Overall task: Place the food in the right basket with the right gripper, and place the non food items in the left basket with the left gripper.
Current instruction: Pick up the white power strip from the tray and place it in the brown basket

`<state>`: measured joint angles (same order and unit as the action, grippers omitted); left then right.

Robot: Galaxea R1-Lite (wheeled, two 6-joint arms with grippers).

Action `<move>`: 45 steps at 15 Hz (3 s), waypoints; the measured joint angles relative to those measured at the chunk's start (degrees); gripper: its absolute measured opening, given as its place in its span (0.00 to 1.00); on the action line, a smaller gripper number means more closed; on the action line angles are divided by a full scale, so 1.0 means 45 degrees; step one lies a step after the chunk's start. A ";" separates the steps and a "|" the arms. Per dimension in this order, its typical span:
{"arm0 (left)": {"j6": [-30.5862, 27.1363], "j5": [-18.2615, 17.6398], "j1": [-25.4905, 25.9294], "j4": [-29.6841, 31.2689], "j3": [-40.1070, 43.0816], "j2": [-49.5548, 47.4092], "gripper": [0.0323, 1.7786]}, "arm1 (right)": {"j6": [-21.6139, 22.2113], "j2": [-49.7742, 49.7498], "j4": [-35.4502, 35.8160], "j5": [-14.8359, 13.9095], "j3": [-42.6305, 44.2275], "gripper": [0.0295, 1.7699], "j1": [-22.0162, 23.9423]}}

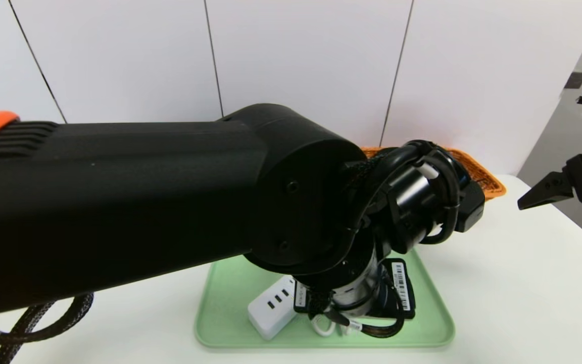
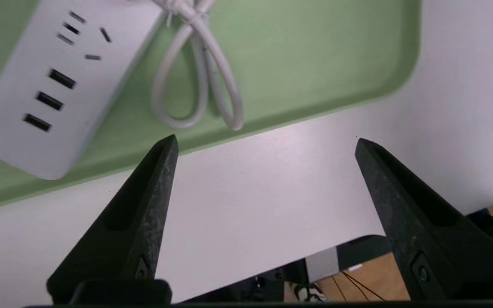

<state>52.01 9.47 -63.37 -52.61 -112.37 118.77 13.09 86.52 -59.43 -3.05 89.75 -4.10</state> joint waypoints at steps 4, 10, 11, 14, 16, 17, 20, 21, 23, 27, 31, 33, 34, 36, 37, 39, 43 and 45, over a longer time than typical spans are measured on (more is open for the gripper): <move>0.0363 -0.0263 0.0033 0.0111 -0.0008 0.0349 0.88 | 0.0000 0.0030 0.0000 -0.0003 0.0000 0.97 0.0060; 0.0393 -0.0257 0.0116 0.0761 -0.0008 0.0880 0.92 | 0.0005 0.0043 0.0000 -0.0038 0.0000 0.97 0.0146; 0.0387 -0.0257 0.0165 0.0851 -0.0008 0.0948 0.93 | -0.0014 0.0043 0.0003 -0.0038 0.0000 0.97 0.0182; 0.0363 -0.0244 0.0282 0.0924 -0.0008 0.1181 0.94 | -0.0033 0.0043 0.0000 -0.0038 0.0000 0.97 0.0263; 0.0363 -0.0244 0.0301 0.1000 -0.0008 0.1336 0.94 | -0.0038 0.0054 0.0000 -0.0038 0.0000 0.97 0.0279; 0.0355 -0.0244 0.0325 0.1021 -0.0008 0.1414 0.94 | -0.0051 0.0057 -0.0005 -0.0043 0.0000 0.97 0.0301; 0.0344 -0.0244 0.0344 0.1279 -0.0008 0.1661 0.95 | -0.0106 0.0087 0.0019 -0.0024 0.0016 0.97 0.0439; 0.0312 -0.0233 0.0344 0.1281 -0.0008 0.1750 0.95 | -0.0111 0.0092 0.0019 -0.0019 0.0016 0.97 0.0482; 0.0252 -0.0195 0.0360 0.1287 -0.0008 0.1899 0.95 | -0.0141 0.0098 0.0024 0.0011 0.0016 0.97 0.0531; 0.0217 -0.0152 0.0349 0.1268 -0.0008 0.2118 0.95 | -0.0149 0.0111 0.0019 0.0016 0.0019 0.97 0.0574; 0.0014 0.0265 0.0349 0.1281 -0.0008 0.2248 0.95 | -0.0154 0.0116 0.0003 0.0016 0.0000 0.97 0.0582; -0.0041 0.0276 0.0355 0.1281 -0.0008 0.2292 0.95 | -0.0149 0.0106 0.0003 0.0016 0.0000 0.97 0.0582; -0.0060 0.0282 0.0360 0.1281 -0.0008 0.2316 0.95 | -0.0149 0.0111 0.0000 0.0016 0.0000 0.97 0.0582; -0.0122 0.0290 0.0374 0.1311 -0.0008 0.2376 0.95 | -0.0149 0.0116 0.0003 0.0016 0.0000 0.97 0.0582; -0.0176 0.0295 0.0379 0.1414 -0.0008 0.2406 0.95 | -0.0149 0.0116 -0.0005 0.0011 0.0000 0.97 0.0582; -0.0374 0.0314 0.0385 0.1536 -0.0014 0.2438 0.95 | -0.0149 0.0116 0.0000 0.0000 0.0000 0.97 0.0582; -0.0398 0.0412 0.0393 0.1525 -0.0014 0.2503 0.79 | -0.0154 0.0106 0.0000 0.0011 0.0000 0.97 0.0582; -0.0414 0.0523 0.0393 0.1512 -0.0008 0.2549 0.63 | -0.0154 0.0087 0.0003 0.0011 -0.0008 0.97 0.0582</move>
<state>50.14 11.82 -61.60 -45.81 -112.41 130.24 12.40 86.91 -59.42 -3.00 89.71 -1.48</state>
